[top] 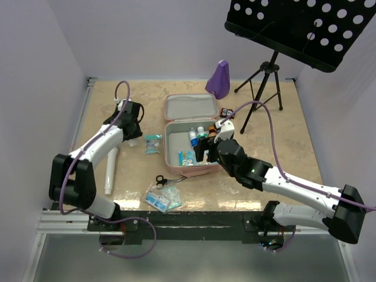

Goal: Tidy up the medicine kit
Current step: Pick up the medical item at the center of the board, then place the medical item at the medicine box.

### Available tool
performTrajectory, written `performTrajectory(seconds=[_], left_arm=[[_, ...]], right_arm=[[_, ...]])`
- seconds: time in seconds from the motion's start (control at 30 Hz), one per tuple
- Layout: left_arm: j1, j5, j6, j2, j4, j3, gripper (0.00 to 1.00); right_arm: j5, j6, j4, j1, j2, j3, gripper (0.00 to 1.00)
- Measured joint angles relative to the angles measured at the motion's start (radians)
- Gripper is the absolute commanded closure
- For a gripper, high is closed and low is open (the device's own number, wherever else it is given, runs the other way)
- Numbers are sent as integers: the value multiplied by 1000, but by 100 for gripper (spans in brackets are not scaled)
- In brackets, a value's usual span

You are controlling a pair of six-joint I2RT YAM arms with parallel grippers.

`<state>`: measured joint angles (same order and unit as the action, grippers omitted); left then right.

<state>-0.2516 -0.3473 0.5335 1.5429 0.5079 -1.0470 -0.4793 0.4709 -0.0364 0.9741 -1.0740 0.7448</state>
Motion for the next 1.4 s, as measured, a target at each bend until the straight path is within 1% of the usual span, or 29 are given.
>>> performTrajectory(seconds=[0.1, 0.2, 0.3, 0.43, 0.5, 0.57, 0.73, 0.8, 0.9, 0.97, 1.0, 1.03, 1.07, 1.1, 1.13, 1.17, 1.3, 1.4], left_arm=[[-23, 3, 5, -89, 23, -9, 64], [-97, 2, 21, -151, 50, -53, 63], [-226, 13, 64, -173, 48, -115, 62], [-395, 31, 152, -173, 10, -123, 62], [-460, 29, 198, -170, -21, -103, 62], [-497, 27, 238, -160, -43, -86, 61], [-521, 2, 307, -68, -81, -87, 58], [-521, -7, 322, -11, -76, -109, 55], [-521, -24, 348, 88, -66, -160, 55], [-521, -34, 372, 137, -61, -181, 52], [-521, -37, 383, 154, -61, -183, 49], [-521, -40, 396, 167, -58, -183, 42], [-521, -43, 408, 178, -54, -183, 33], [-521, -46, 418, 186, -52, -184, 27], [-521, -51, 434, 196, -47, -188, 22], [-521, -54, 441, 203, -42, -192, 20], [-521, -73, 470, 213, -22, -211, 18], [-518, -86, 470, 207, -20, -219, 30]], right_arm=[[0, 0, 0, 0, -2, 0, 13], [0, 0, 0, 0, -9, 1, 12], [0, 0, -1, 0, -19, 1, 13], [0, 3, -1, 0, -19, 3, 13], [0, 6, -2, 0, -18, 3, 13], [0, 8, -3, 0, -17, 3, 12], [0, 16, -17, 0, 2, 3, 13], [-1, 19, -20, 0, 14, 3, 13], [-1, 23, -24, 0, 32, 3, 13], [-1, 26, -26, 0, 42, 3, 12], [-1, 27, -28, 0, 46, 3, 12], [-1, 27, -32, 0, 52, 2, 12], [-1, 28, -34, 0, 57, 2, 12], [-2, 28, -35, 0, 63, 2, 12], [-2, 28, -38, 0, 69, 2, 12], [-3, 28, -40, 0, 74, 2, 12], [-8, 28, -55, 0, 82, 1, 12], [-9, 27, -60, 0, 82, -1, 12]])
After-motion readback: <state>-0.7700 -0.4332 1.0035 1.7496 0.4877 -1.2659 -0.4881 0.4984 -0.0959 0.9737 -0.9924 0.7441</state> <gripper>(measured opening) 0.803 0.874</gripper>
